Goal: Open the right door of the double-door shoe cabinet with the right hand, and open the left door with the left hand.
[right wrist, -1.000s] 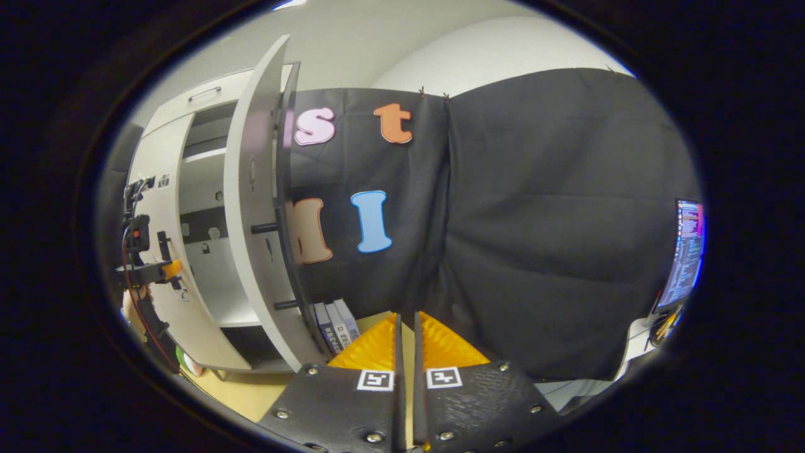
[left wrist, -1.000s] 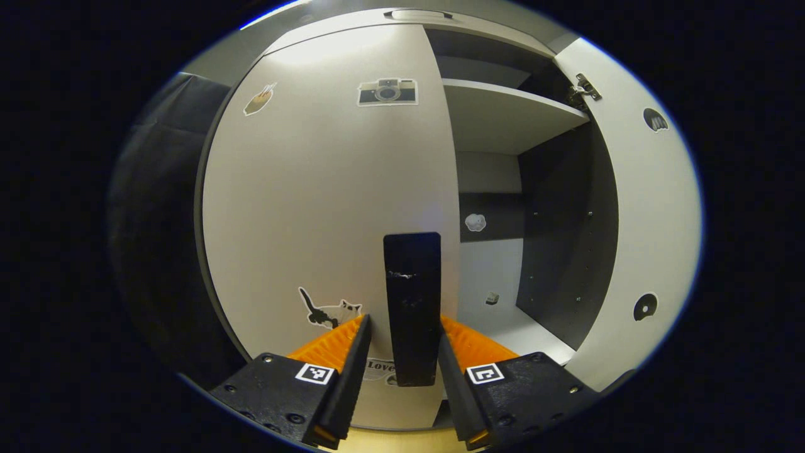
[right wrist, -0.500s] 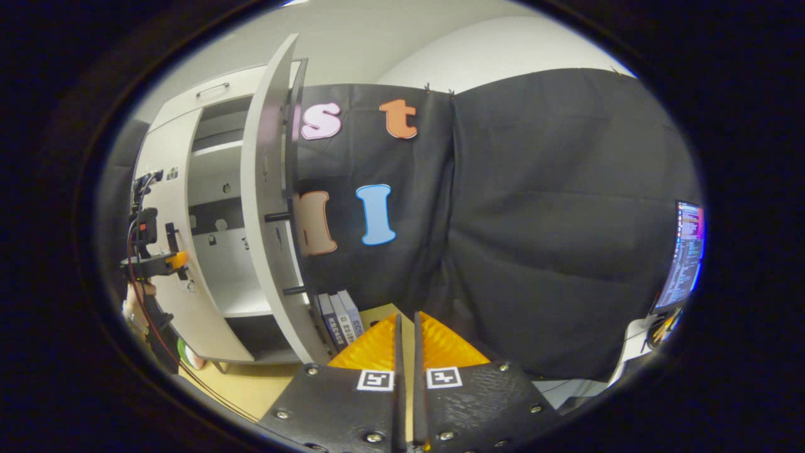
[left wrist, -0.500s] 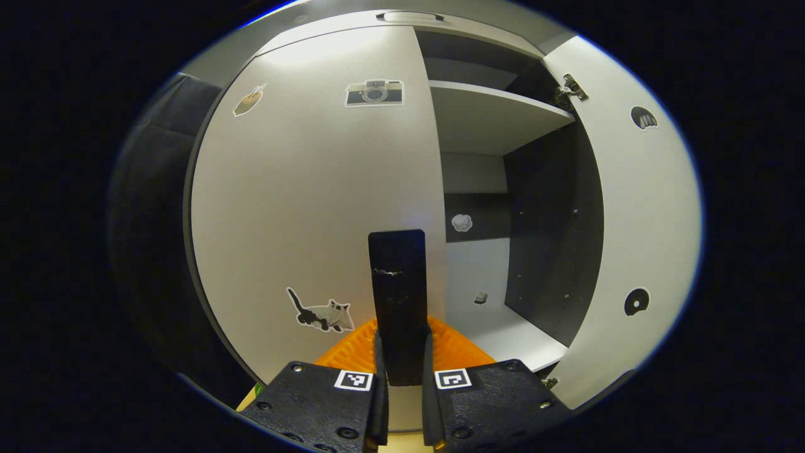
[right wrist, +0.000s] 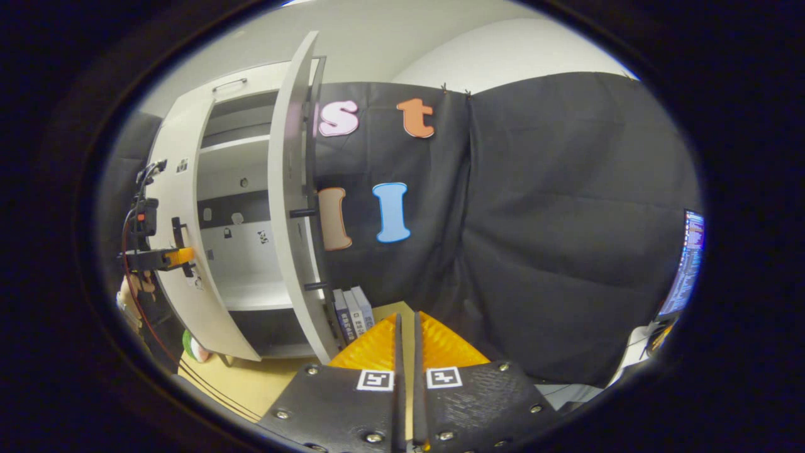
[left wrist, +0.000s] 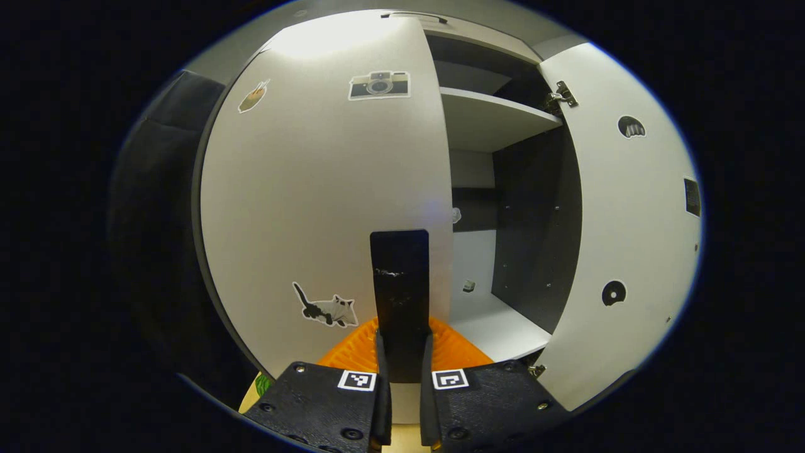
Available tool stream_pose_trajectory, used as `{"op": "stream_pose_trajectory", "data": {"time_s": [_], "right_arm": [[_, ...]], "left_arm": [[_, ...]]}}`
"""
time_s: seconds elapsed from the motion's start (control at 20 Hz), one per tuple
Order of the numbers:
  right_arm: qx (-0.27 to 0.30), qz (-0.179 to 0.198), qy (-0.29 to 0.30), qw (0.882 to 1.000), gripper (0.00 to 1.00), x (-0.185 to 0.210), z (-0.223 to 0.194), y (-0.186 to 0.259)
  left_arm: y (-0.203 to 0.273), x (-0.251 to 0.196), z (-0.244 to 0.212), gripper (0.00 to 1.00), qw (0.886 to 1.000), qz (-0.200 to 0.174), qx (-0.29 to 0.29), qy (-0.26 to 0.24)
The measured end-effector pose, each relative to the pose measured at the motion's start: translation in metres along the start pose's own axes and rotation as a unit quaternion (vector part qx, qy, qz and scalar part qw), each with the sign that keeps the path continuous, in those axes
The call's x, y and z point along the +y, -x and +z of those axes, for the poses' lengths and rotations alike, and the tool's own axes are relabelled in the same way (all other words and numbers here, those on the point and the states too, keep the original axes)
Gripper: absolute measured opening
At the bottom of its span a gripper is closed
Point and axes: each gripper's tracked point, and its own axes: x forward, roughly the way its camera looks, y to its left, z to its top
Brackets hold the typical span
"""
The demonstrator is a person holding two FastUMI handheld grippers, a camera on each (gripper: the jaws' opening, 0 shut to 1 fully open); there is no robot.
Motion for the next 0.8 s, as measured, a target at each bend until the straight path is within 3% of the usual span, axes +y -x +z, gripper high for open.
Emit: {"op": "stream_pose_trajectory", "data": {"time_s": [0.35,0.8], "right_arm": [[0.001,0.027,0.006,1.000,0.05,0.014,0.006,-0.014],[-0.004,0.060,0.037,0.998,0.05,0.030,0.013,-0.032]], "left_arm": [[0.043,0.009,-0.005,0.18,1.000,-0.018,0.013,0.007],[0.046,0.015,-0.007,0.18,1.000,0.000,0.015,0.004]]}}
